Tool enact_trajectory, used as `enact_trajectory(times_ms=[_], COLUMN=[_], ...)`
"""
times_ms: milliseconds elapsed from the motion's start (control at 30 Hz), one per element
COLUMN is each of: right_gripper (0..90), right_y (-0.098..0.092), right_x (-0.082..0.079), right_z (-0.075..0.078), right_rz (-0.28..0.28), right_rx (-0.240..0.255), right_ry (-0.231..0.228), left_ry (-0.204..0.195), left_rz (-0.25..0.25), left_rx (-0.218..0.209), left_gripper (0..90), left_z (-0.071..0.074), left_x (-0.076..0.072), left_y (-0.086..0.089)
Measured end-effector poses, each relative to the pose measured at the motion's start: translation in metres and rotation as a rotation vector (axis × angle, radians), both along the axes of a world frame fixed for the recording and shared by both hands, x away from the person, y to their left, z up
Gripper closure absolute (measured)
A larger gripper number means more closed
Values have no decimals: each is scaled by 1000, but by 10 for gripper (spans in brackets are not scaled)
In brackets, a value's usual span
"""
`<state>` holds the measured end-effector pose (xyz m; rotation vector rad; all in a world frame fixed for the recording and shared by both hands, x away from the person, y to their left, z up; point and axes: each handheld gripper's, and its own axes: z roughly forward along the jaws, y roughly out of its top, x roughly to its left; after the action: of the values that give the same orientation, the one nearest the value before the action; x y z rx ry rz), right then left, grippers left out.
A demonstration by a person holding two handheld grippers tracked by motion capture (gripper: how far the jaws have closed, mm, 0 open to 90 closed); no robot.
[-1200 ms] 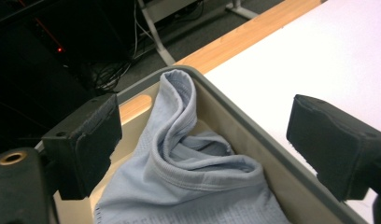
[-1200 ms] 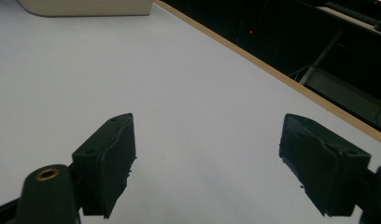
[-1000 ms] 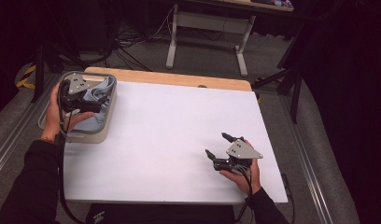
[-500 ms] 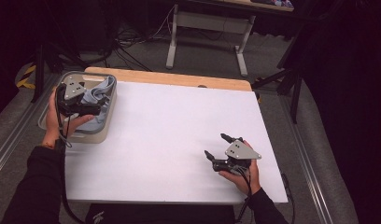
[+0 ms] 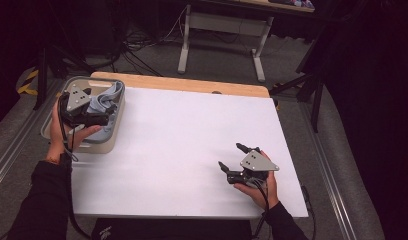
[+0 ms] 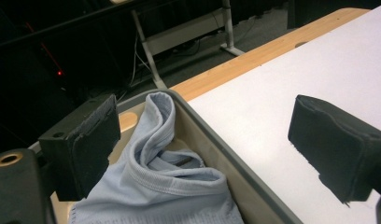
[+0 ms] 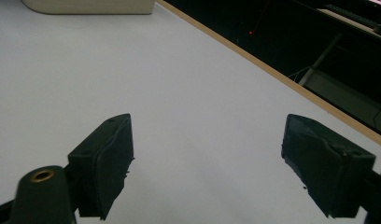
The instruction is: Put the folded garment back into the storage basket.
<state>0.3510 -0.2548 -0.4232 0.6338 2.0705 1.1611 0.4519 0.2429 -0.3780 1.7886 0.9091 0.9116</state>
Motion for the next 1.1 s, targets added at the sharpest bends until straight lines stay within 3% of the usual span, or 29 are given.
enact_trajectory(times_ms=[433,600,800,1100], right_gripper=[156,141,98,78], right_y=[1,1,0,0], right_x=[0,0,0,1], right_z=[-2,-2,-3,-3], right_rz=[7,9,7,-1], right_rx=[7,22,45,48], right_ry=[6,4,8,9], left_ry=[-43,-43,-43,-44], left_rz=[-30,-48,-79,-108], left_rx=[-18,-21,-57,-56], left_gripper=[96,89,72,49], left_z=[1,0,0,-2], left_x=[-11,-14,-17,-21], left_y=[-8,-12,-14,-21])
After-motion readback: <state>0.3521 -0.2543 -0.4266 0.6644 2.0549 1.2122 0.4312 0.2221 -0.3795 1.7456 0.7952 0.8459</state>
